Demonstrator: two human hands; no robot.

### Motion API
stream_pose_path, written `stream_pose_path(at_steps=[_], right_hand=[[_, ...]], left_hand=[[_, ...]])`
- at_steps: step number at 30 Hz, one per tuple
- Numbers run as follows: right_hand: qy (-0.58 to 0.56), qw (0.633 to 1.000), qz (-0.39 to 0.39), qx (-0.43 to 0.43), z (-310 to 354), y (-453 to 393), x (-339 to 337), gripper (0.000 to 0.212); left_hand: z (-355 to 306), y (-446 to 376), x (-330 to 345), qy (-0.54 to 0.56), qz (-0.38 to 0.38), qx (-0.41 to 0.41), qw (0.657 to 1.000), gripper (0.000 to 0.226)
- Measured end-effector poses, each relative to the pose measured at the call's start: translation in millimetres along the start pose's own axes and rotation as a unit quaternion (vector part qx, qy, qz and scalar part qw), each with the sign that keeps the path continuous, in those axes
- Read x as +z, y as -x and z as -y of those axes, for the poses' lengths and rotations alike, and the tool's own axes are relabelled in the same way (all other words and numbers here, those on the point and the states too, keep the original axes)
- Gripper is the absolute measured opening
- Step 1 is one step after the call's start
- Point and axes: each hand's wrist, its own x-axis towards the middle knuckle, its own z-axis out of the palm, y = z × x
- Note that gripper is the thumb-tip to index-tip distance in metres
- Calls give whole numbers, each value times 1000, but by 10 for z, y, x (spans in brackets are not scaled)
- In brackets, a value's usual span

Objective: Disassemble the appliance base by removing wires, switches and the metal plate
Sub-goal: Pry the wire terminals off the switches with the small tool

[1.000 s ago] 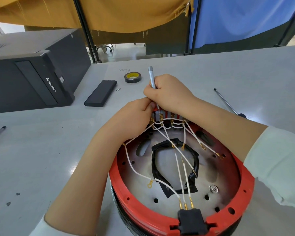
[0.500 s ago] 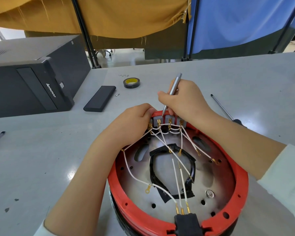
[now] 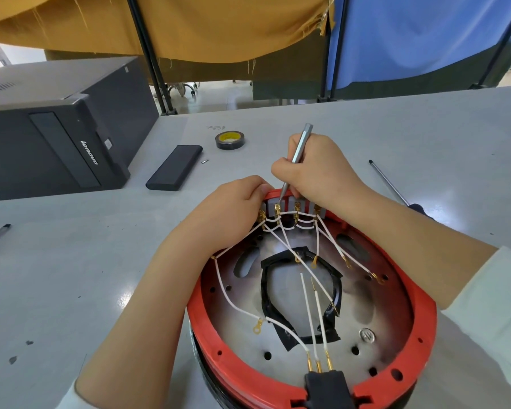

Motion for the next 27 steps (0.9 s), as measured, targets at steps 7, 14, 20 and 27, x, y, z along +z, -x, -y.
stream_pose_path(at_steps=[7, 14, 20, 27], right_hand=[[14, 998, 52, 43, 17, -109, 9, 32], [1, 1000, 13, 22, -2, -55, 22, 32], [-12, 1000, -11, 2, -7, -7, 16, 32], [-12, 999, 26, 26, 7, -52, 11, 32]], left_hand=[[0, -5, 10, -11, -3, 1, 1000, 34], [2, -3, 8, -2, -3, -4, 1000, 34], [3, -2, 4, 1, 0, -2, 1000, 31], [9, -8, 16, -5, -1, 1, 1000, 33]])
